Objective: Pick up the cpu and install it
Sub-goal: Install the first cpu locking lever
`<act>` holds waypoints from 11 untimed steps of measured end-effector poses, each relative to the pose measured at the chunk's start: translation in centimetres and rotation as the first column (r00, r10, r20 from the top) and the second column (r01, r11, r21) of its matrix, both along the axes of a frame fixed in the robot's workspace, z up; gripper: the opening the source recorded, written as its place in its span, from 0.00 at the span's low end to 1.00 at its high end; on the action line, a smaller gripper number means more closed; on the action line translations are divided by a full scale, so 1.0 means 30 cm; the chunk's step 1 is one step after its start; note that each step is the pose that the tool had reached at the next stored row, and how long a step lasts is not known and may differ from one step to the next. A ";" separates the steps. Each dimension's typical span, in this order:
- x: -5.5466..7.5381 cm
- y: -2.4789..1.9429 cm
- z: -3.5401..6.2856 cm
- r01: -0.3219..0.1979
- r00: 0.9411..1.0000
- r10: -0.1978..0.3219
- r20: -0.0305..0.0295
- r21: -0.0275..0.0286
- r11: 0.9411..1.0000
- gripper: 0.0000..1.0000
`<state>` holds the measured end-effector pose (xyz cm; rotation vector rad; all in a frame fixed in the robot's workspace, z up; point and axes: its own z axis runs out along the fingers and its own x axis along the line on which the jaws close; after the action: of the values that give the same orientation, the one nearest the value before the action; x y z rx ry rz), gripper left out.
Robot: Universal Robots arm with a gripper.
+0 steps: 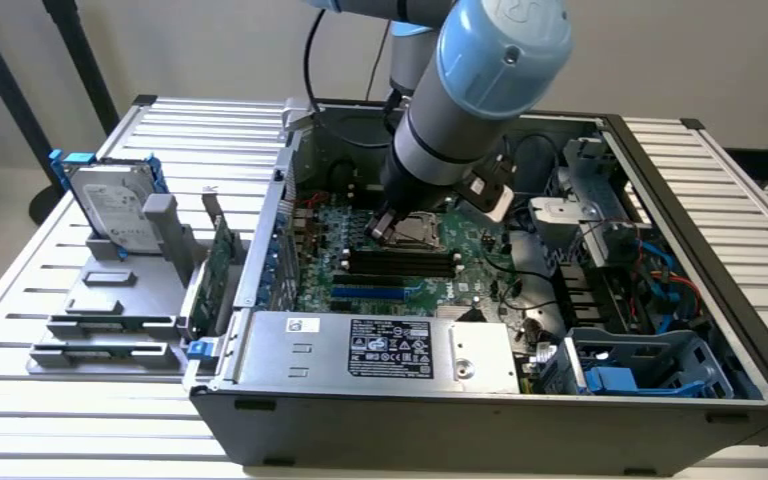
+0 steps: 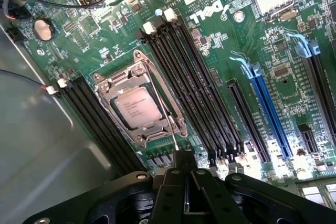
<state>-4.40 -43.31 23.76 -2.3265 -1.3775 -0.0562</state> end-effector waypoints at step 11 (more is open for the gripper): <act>-0.016 0.014 -0.043 0.013 1.000 -0.013 0.007 -0.004 1.000 0.11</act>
<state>-4.88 -42.89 22.48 -2.3413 -1.3668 -0.0661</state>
